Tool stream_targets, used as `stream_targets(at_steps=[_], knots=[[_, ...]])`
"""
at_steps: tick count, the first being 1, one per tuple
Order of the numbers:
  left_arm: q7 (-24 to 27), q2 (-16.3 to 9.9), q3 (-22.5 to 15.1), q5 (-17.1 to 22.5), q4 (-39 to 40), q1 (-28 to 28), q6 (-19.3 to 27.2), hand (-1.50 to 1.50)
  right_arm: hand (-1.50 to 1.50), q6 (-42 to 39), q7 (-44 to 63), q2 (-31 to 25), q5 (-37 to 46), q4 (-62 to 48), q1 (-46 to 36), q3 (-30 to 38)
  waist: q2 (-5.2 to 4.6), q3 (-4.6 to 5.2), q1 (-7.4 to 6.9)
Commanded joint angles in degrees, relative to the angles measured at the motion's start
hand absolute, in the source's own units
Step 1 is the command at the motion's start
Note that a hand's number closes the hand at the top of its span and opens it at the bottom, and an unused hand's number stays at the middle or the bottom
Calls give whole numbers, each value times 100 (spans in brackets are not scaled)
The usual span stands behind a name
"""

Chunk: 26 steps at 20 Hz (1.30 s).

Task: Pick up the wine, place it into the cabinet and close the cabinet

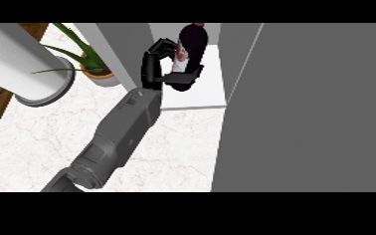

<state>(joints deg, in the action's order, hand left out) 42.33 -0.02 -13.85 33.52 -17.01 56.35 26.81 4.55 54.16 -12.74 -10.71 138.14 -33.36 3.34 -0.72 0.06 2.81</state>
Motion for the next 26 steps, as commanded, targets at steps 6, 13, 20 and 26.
stream_targets(at_steps=[6,13,20,26], knots=[[14,1,164,-120,861,808,710,150,-150,-8,80,29,-336,25,-241,61,-62,0,146],[-239,-129,177,-286,1286,1087,712,150,-150,-193,-144,118,-428,158,128,57,-90,-6,171],[-210,-239,197,-342,1572,902,868,150,-150,-25,-30,198,-189,84,-180,-143,-129,4,235],[-144,-265,569,0,1305,688,124,150,-150,-78,1,213,-300,209,30,-121,-141,7,283]])
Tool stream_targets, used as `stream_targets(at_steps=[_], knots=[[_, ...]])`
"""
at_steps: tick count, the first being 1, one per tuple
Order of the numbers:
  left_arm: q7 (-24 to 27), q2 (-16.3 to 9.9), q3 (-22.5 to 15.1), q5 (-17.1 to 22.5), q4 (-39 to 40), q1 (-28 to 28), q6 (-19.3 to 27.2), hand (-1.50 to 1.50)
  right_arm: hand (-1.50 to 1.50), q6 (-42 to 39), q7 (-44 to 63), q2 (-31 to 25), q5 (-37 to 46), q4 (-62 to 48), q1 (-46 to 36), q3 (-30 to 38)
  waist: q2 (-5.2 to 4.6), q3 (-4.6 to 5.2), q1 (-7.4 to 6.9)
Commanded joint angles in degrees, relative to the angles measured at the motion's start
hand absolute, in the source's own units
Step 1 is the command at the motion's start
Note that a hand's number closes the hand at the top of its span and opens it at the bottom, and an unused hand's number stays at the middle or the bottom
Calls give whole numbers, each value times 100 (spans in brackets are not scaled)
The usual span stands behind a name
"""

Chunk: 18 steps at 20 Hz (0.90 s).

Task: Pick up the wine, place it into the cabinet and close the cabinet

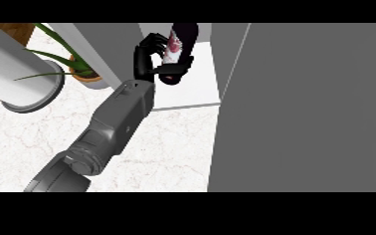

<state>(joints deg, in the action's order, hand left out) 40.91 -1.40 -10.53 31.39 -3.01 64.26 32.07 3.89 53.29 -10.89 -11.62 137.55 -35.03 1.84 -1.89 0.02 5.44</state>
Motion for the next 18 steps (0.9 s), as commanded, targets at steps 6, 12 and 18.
stream_targets(at_steps=[6,12,18], knots=[[50,137,516,484,-160,-343,-766,150,-150,49,149,88,-94,258,-50,-215,-18,20,82],[65,139,631,703,-147,-744,-1164,150,-150,38,-26,183,-155,34,-99,-183,-50,21,242],[280,140,602,852,-251,-986,-1419,150,-150,-5,-14,203,-186,155,10,-241,-31,21,371]])
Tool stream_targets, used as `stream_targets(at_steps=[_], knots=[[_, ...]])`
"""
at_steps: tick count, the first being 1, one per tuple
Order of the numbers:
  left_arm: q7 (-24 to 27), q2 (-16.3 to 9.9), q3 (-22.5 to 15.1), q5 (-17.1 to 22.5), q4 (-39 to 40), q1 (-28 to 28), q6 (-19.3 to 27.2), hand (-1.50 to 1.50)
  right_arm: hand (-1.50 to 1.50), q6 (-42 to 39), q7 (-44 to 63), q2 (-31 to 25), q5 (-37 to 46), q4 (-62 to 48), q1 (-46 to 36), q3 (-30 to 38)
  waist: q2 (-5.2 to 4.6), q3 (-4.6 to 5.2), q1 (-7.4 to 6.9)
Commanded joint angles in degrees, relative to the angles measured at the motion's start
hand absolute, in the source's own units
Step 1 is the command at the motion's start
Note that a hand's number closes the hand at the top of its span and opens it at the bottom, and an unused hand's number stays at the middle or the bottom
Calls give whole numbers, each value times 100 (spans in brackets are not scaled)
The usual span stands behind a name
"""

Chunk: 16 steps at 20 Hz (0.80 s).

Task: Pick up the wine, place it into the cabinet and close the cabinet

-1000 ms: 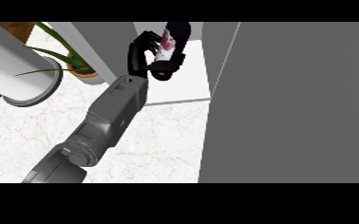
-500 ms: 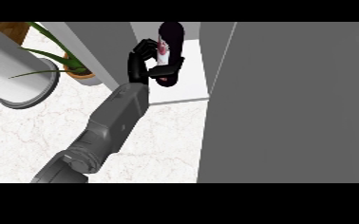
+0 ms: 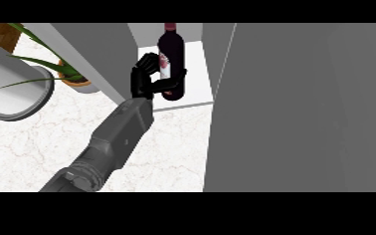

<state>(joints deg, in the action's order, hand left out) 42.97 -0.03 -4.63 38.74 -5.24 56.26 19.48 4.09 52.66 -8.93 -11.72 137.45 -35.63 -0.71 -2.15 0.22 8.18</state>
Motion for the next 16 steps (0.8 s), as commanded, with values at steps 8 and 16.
stream_targets(at_steps=[8,16], knots=[[91,3,-217,246,-58,-506,-195,150,-150,-20,-103,104,-113,31,-9,-100,2,8,161],[224,3,-468,342,-151,-722,-27,150,-150,-35,-63,134,-269,38,-47,-19,5,12,213]])
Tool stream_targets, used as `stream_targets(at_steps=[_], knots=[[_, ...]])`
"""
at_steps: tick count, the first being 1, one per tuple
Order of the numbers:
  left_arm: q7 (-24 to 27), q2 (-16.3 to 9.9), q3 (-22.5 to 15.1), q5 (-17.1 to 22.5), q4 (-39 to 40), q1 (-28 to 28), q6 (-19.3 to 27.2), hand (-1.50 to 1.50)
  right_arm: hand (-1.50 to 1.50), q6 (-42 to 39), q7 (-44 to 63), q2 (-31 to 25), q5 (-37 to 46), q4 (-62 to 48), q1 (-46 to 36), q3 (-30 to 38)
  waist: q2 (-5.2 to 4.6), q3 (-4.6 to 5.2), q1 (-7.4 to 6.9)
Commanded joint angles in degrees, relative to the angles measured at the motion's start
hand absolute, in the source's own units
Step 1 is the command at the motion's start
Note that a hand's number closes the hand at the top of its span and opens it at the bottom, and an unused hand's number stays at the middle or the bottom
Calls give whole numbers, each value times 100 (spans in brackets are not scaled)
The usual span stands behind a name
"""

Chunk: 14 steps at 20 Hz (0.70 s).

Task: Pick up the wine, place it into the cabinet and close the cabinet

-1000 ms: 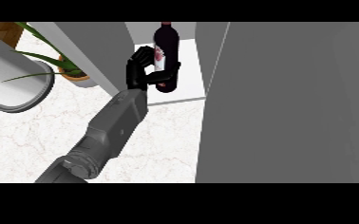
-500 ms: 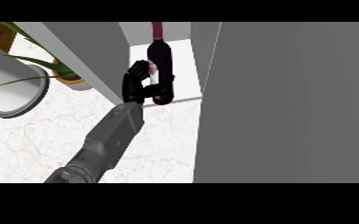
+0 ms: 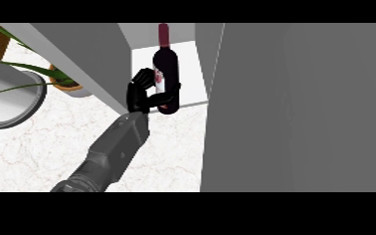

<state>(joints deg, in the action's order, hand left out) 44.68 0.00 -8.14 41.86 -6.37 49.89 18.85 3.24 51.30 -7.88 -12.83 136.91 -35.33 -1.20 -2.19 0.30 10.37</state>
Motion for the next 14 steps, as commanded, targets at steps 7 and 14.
stream_targets(at_steps=[7,14], knots=[[-242,0,-210,253,-215,289,348,150,-150,45,185,0,-287,156,53,171,24,-1,71],[-533,0,-305,397,-241,846,762,150,-150,9,105,0,-183,100,11,134,10,-2,19]])
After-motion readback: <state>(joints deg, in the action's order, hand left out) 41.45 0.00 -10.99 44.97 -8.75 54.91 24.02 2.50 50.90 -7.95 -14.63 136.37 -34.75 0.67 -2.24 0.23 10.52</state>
